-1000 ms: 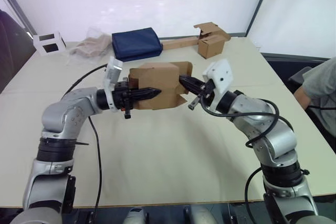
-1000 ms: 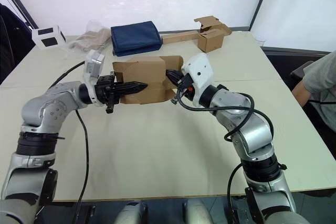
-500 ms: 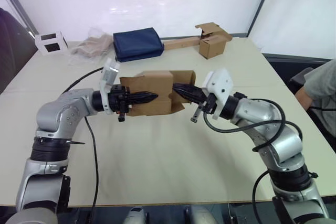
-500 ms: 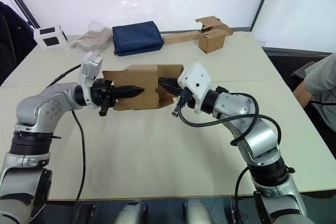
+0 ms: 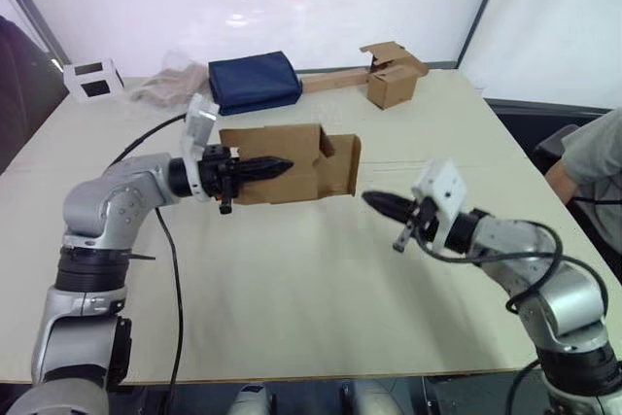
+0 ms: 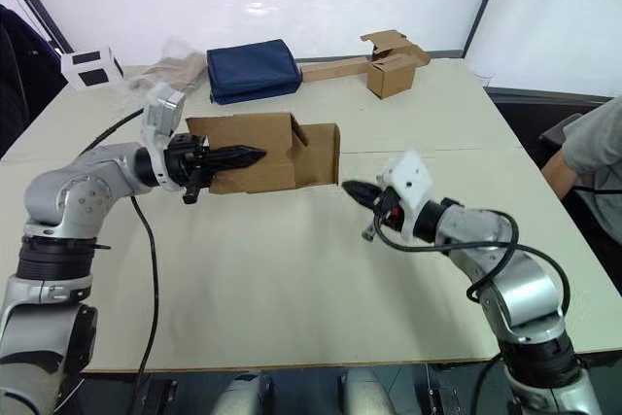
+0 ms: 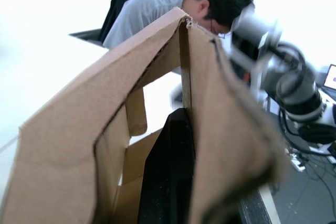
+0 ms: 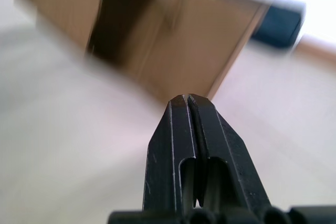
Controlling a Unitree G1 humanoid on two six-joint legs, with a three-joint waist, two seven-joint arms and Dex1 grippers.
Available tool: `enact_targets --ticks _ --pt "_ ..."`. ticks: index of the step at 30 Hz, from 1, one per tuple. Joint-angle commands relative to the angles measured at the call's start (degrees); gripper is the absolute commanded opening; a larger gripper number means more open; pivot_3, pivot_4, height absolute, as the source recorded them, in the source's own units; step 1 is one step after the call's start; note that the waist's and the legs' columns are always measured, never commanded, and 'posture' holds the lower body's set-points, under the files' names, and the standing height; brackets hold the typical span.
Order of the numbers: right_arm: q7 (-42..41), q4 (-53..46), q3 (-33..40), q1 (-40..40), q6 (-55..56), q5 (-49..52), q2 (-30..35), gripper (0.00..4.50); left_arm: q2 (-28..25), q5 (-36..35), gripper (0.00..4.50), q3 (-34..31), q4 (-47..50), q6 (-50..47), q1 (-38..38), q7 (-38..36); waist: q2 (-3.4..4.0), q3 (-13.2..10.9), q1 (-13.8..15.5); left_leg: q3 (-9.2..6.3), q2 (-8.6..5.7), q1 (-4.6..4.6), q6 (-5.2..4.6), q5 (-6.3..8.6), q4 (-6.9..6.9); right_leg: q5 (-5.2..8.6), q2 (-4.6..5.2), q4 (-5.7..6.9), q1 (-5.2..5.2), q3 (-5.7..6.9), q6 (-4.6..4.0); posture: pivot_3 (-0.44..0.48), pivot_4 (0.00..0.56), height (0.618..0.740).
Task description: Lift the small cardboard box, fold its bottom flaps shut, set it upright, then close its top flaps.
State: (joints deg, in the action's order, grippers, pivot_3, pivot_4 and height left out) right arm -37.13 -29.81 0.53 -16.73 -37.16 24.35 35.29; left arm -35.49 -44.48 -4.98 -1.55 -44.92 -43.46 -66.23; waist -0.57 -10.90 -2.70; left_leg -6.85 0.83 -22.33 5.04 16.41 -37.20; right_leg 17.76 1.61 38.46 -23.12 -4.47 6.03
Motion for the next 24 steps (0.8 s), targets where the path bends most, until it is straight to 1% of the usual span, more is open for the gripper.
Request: enact_targets --ticks 1,7,13,18,24 --pt "0.81 -2.90 -1.57 0.18 0.59 -0.64 -0.46 0.00 -0.26 -1.56 0.03 -1.85 0.98 -0.54 -1.67 0.23 0.01 0.00 -0.16 0.00 0.00 0.02 0.00 0.00 0.00 0.00 -0.01 0.01 0.00 -0.01 0.00 0.000 0.150 0.740" --pt "4.02 0.44 -4.42 -2.58 3.69 -4.07 -4.56 0.00 0.08 -2.31 0.03 -1.75 1.75 -1.61 -2.04 0.37 0.01 0.00 0.07 0.00 0.00 0.01 0.00 0.00 0.00 0.00 -0.01 0.01 0.00 0.00 0.00 0.000 0.150 0.740" --pt "4.06 3.12 -5.47 -5.28 6.84 -6.50 -5.92 0.00 0.17 -2.81 0.03 -1.58 2.55 -2.33 -1.79 0.59 0.01 0.00 0.16 0.00 0.00 0.01 0.01 0.00 -0.01 0.00 0.00 0.01 0.00 0.00 0.00 0.000 0.150 0.740" --pt "3.16 3.98 -5.93 -7.58 7.58 -5.82 -7.39 0.00 0.25 -3.11 0.03 -1.44 2.93 -2.60 -1.63 0.76 0.01 0.00 0.07 -0.01 0.01 0.01 0.01 -0.01 -0.01 0.00 -0.01 0.02 0.00 0.00 0.00 0.000 0.150 0.740" --pt "0.86 2.81 -7.69 -11.86 6.28 -3.09 -10.20 0.00 0.46 -3.23 0.03 -1.47 2.71 -2.51 -1.71 0.84 0.01 0.00 0.02 -0.01 0.01 0.01 0.01 -0.01 0.00 0.00 -0.01 0.02 -0.01 0.00 0.00 0.000 0.150 0.740"
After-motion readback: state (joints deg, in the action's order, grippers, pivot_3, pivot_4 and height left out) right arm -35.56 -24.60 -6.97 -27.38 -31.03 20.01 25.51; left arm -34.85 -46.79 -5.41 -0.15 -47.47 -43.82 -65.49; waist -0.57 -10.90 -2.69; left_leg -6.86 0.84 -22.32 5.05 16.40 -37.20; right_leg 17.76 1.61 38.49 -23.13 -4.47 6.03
